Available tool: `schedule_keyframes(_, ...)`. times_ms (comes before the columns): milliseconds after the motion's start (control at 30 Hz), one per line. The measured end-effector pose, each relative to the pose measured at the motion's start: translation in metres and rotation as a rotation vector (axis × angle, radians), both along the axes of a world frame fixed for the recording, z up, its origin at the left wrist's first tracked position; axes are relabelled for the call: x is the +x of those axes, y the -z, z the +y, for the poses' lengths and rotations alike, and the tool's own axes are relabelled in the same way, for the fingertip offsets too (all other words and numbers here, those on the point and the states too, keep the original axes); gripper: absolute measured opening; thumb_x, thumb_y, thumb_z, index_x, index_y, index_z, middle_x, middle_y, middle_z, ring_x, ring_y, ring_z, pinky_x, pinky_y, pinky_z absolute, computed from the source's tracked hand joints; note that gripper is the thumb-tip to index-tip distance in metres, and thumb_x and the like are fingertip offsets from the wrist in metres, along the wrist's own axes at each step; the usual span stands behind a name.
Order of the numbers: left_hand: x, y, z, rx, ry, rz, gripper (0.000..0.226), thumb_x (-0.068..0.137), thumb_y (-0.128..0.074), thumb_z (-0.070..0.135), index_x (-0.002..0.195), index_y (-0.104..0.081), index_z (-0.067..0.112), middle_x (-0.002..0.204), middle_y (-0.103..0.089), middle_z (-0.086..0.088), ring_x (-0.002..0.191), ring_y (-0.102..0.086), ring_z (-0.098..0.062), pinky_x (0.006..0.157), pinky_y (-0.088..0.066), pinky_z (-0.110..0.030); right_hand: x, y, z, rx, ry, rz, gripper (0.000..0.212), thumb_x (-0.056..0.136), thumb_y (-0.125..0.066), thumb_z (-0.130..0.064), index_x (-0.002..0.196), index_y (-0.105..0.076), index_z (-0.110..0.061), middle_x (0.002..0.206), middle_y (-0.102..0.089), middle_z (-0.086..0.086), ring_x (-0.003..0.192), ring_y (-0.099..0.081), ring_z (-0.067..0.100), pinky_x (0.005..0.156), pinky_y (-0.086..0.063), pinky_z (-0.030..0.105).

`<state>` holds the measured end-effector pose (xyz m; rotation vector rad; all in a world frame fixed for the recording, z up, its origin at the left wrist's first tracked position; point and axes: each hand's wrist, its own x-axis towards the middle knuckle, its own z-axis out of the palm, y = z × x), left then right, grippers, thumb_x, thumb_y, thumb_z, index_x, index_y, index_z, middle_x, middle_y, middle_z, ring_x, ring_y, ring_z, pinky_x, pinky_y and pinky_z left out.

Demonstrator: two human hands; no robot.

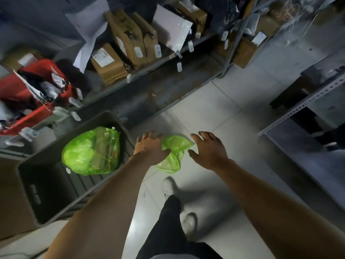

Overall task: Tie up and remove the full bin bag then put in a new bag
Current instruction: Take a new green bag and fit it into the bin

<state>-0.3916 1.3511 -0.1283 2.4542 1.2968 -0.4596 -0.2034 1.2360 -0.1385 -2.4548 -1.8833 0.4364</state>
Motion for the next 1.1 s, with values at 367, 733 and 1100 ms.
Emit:
schedule_keyframes(367, 0.032, 0.11, 0.061, -0.086, -0.009, 0.064, 0.072, 0.084, -0.055, 0.059, 0.146, -0.036, 0.026, 0.156, -0.028, -0.006, 0.141, -0.029, -0.033, 0.112, -0.03, -0.047, 0.033, 0.096, 0.068, -0.143, -0.001, 0.051, 0.062, 0.088, -0.05, -0.05, 0.143, -0.038, -0.024, 0.146, -0.042, 0.008, 0.134, -0.035, 0.029, 0.107, -0.032, 0.041)
schedule_keyframes(733, 0.075, 0.294, 0.098, -0.083, -0.132, 0.122, 0.071, 0.085, -0.055, 0.058, 0.144, -0.037, 0.024, 0.153, -0.031, -0.009, 0.139, -0.031, -0.033, 0.11, -0.032, -0.046, 0.074, 0.282, 0.127, -0.166, -0.114, 0.089, 0.064, 0.088, -0.051, -0.049, 0.145, -0.037, -0.023, 0.148, -0.04, 0.009, 0.135, -0.035, 0.03, 0.107, -0.033, 0.042)
schedule_keyframes(1100, 0.082, 0.497, 0.094, -0.144, -0.285, 0.169, 0.065, 0.086, -0.059, 0.045, 0.143, -0.038, 0.023, 0.153, -0.031, -0.007, 0.136, -0.033, -0.032, 0.106, -0.033, -0.044, 0.082, 0.482, 0.142, -0.201, -0.256, 0.071, 0.065, 0.089, -0.049, -0.047, 0.147, -0.034, -0.022, 0.151, -0.036, 0.009, 0.136, -0.033, 0.029, 0.11, -0.031, 0.043)
